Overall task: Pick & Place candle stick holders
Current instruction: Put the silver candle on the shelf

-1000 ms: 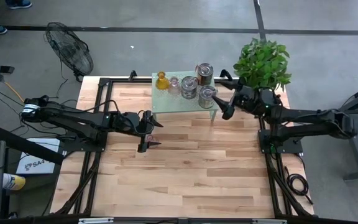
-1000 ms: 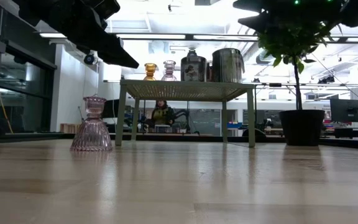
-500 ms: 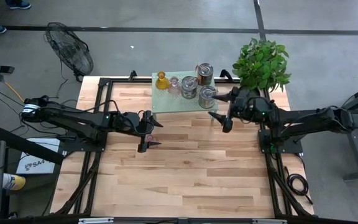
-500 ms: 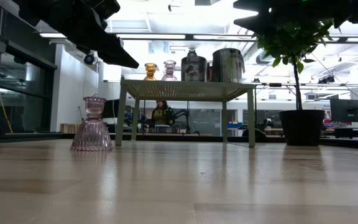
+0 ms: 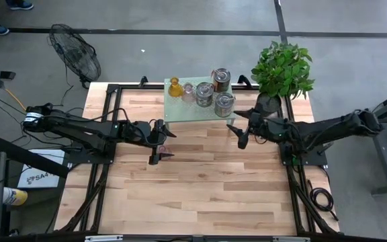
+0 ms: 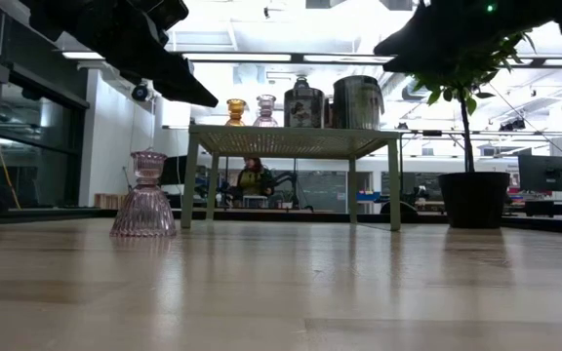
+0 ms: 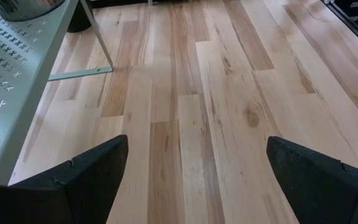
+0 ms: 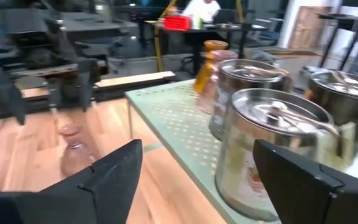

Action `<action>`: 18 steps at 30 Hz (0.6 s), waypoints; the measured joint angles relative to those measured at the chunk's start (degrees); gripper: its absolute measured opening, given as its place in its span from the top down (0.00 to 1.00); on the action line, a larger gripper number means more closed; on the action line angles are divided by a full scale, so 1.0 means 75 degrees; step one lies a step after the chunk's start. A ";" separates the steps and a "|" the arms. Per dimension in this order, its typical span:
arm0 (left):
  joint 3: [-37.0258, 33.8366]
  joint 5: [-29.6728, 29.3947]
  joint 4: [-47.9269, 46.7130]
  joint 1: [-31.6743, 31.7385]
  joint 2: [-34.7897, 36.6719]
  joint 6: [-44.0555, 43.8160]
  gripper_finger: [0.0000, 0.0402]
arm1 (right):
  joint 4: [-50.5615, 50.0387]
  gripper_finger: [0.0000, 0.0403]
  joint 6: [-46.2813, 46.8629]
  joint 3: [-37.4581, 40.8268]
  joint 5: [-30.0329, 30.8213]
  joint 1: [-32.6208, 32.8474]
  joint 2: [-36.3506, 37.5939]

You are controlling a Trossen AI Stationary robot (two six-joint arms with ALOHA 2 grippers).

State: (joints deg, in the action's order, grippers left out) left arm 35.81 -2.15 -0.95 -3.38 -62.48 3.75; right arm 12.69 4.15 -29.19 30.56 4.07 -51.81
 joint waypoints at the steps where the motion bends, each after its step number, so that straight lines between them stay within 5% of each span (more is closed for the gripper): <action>1: 0.0000 0.0000 -0.0001 0.0000 0.0000 -0.0001 0.06 | -0.0009 0.26 0.0066 0.0000 0.0216 0.0081 0.0000; 10: -0.0003 0.0000 0.0003 0.0000 0.0000 -0.0001 0.06 | -0.0382 0.46 0.0809 0.0000 0.0913 0.0330 -0.0375; 18: -0.0006 0.0000 0.0000 0.0001 0.0000 -0.0001 0.06 | -0.0073 0.74 0.1025 0.0000 0.1971 0.0330 -0.1309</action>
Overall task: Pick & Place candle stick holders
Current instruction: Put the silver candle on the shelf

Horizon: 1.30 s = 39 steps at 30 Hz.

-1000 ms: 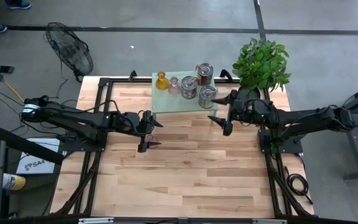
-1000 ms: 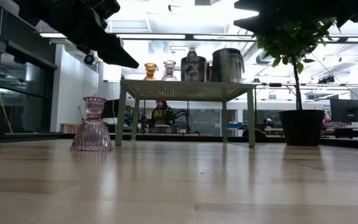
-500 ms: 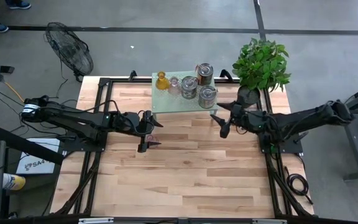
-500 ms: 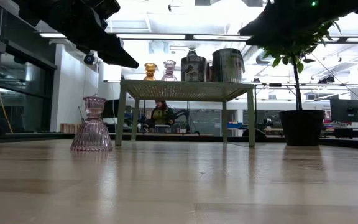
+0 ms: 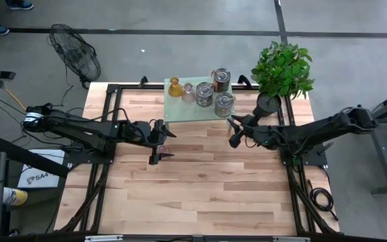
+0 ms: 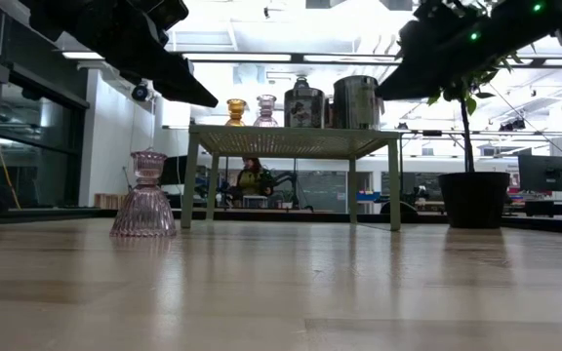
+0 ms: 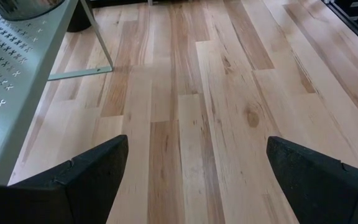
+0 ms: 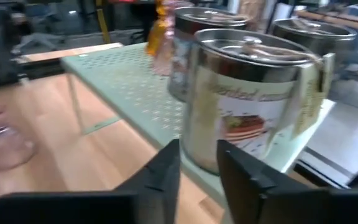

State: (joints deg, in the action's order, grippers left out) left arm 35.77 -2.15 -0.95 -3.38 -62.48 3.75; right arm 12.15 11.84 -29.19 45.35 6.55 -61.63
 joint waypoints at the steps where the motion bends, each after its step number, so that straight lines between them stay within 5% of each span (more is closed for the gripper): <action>1: 0.0000 0.0000 0.0000 -0.0002 0.0000 0.0000 0.06 | 0.0061 0.78 0.0024 0.0000 0.0144 0.0000 -0.0065; 6: 0.0000 0.0000 -0.0003 -0.0001 0.0000 0.0009 0.06 | 0.0397 0.98 0.0026 0.0000 0.0571 0.0000 -0.0240; 28: 0.0000 -0.0006 0.0000 0.0000 0.0000 0.0064 0.06 | 0.1345 1.00 0.0057 0.0000 0.0968 -0.0042 -0.1246; 39: 0.0000 -0.0003 0.0000 0.0000 0.0000 0.0060 0.06 | 0.1613 1.00 -0.0098 0.0000 0.0157 -0.0881 -0.1354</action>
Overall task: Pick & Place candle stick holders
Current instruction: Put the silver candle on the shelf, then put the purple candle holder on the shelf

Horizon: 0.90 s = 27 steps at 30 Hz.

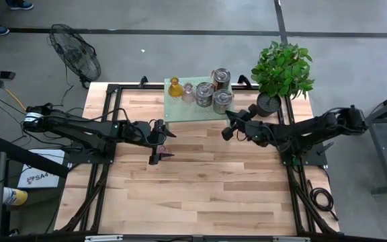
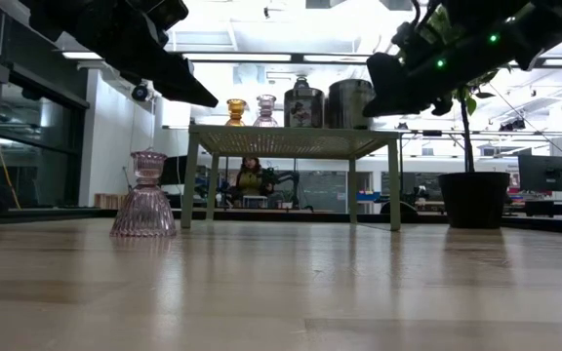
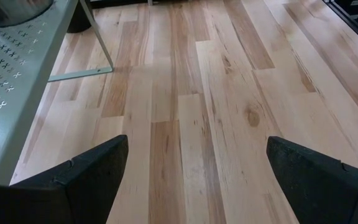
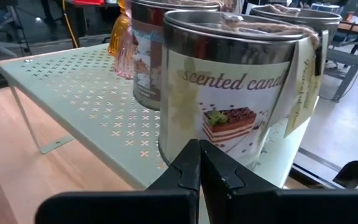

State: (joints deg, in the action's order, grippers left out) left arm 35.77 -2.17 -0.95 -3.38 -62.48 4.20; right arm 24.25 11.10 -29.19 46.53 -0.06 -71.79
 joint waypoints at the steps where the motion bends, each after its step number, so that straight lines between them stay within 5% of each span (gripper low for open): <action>1: 0.0000 0.0000 -0.0003 0.0000 0.0000 0.0001 0.06 | 0.0004 1.00 -0.0010 0.0000 -0.0080 -0.0062 0.0000; 17: 0.0012 -0.0252 -0.0109 0.0000 0.0294 -0.0032 0.06 | 0.0041 1.00 -0.0144 0.0000 0.0137 0.0626 0.0029; 27: 0.0015 -0.0271 -0.1784 0.0000 0.1563 -0.0917 0.06 | 0.0036 1.00 -0.0546 0.0000 0.0204 0.1301 0.0029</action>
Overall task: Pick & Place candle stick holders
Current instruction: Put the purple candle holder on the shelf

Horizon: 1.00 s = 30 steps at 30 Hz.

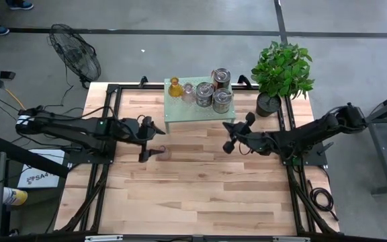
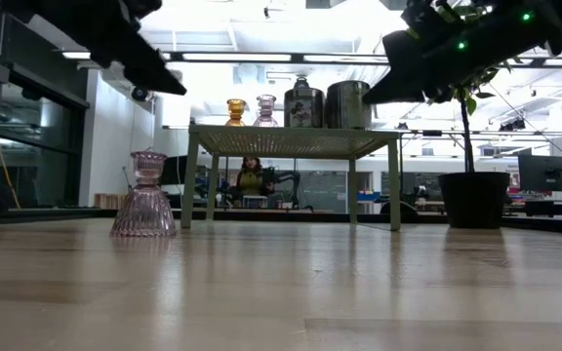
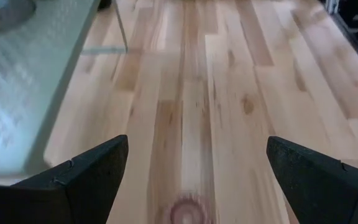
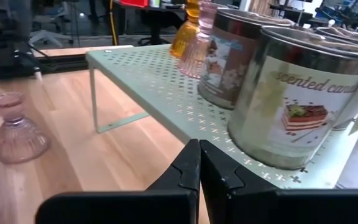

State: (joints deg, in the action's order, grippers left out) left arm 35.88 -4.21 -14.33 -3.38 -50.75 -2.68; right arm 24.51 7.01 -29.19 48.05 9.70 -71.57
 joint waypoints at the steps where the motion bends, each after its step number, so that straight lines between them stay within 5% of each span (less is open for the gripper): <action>1: 0.0000 0.0000 -0.0181 0.0000 0.0050 -0.0104 0.06 | 0.0000 1.00 0.0000 0.0000 0.0000 0.0033 0.0000; 20: -0.0013 0.0023 -0.3280 -0.0003 -0.0205 -0.3136 0.06 | -0.0148 1.00 -0.0317 0.0000 -0.0187 0.0268 0.0006; 30: -0.1315 -0.0956 -0.1702 -0.0696 -0.0074 -0.3384 0.06 | -0.0273 1.00 -0.0276 0.0003 -0.0211 0.0311 0.0006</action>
State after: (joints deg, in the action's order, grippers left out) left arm 26.01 -11.37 -27.10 -8.59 -51.31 -28.06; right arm 22.47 4.94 -29.17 46.47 12.03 -71.53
